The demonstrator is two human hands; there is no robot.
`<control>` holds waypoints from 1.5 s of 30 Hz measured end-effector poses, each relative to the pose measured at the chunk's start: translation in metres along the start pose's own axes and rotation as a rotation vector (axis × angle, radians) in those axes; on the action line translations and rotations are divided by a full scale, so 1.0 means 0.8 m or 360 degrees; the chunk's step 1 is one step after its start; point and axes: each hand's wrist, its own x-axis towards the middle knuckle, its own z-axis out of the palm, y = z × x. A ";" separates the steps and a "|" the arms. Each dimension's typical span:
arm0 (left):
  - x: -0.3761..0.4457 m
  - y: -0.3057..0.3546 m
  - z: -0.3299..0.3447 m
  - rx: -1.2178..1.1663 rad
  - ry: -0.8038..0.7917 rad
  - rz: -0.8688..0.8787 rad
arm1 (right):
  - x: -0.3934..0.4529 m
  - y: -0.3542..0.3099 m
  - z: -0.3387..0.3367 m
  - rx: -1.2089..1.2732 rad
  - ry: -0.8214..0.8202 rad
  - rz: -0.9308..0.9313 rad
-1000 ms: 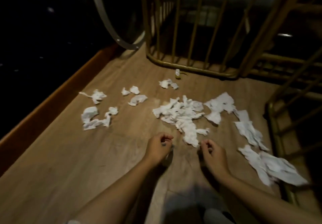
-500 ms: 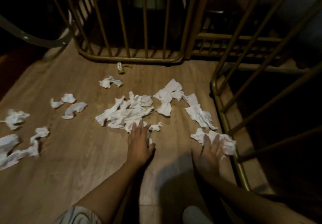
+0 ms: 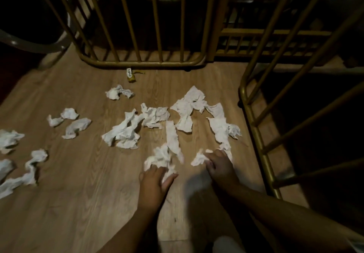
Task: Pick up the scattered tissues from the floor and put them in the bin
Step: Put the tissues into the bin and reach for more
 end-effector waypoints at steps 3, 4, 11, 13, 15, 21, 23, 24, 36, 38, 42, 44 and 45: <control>-0.018 -0.003 -0.005 -0.0079 0.0109 -0.0046 | -0.012 -0.007 -0.005 -0.0061 -0.0020 -0.0359; -0.021 -0.004 -0.004 -0.0134 0.0159 -0.0092 | -0.016 -0.013 -0.007 -0.0031 -0.0015 -0.0434; 0.032 0.035 -0.024 -0.0682 0.0959 -0.0683 | 0.031 -0.076 -0.016 0.0467 0.0404 0.0055; 0.063 0.050 -0.039 -0.0825 0.1112 -0.0730 | 0.055 -0.093 -0.038 0.0748 0.0659 -0.0012; 0.089 0.061 -0.050 -0.0891 0.1080 -0.0599 | 0.082 -0.093 -0.058 0.0889 0.0792 0.0029; 0.122 0.069 -0.029 -0.0578 0.0432 -0.0343 | 0.119 -0.021 -0.045 0.0572 0.0782 0.0478; 0.114 0.058 -0.010 -0.0403 0.0197 -0.0409 | 0.107 0.007 -0.031 0.0226 0.0659 0.0484; 0.108 0.051 -0.001 -0.0346 0.0110 -0.0394 | 0.100 0.019 -0.024 0.0053 0.0586 0.0476; 0.014 0.020 0.018 -0.0522 0.0266 -0.0206 | 0.014 0.004 0.007 -0.0082 -0.0190 -0.0388; 0.017 0.025 0.012 -0.0539 0.0404 -0.0164 | 0.014 -0.022 0.007 0.0043 -0.0162 -0.0454; 0.029 0.029 -0.022 -0.0629 0.0581 -0.0426 | 0.032 -0.073 0.016 0.0310 0.0111 -0.0623; 0.037 0.019 -0.045 -0.0603 0.0675 -0.0498 | 0.047 -0.102 0.015 0.0403 0.0142 -0.0587; 0.041 0.012 -0.059 -0.0582 0.0704 -0.0491 | 0.054 -0.118 0.013 0.0464 0.0152 -0.0533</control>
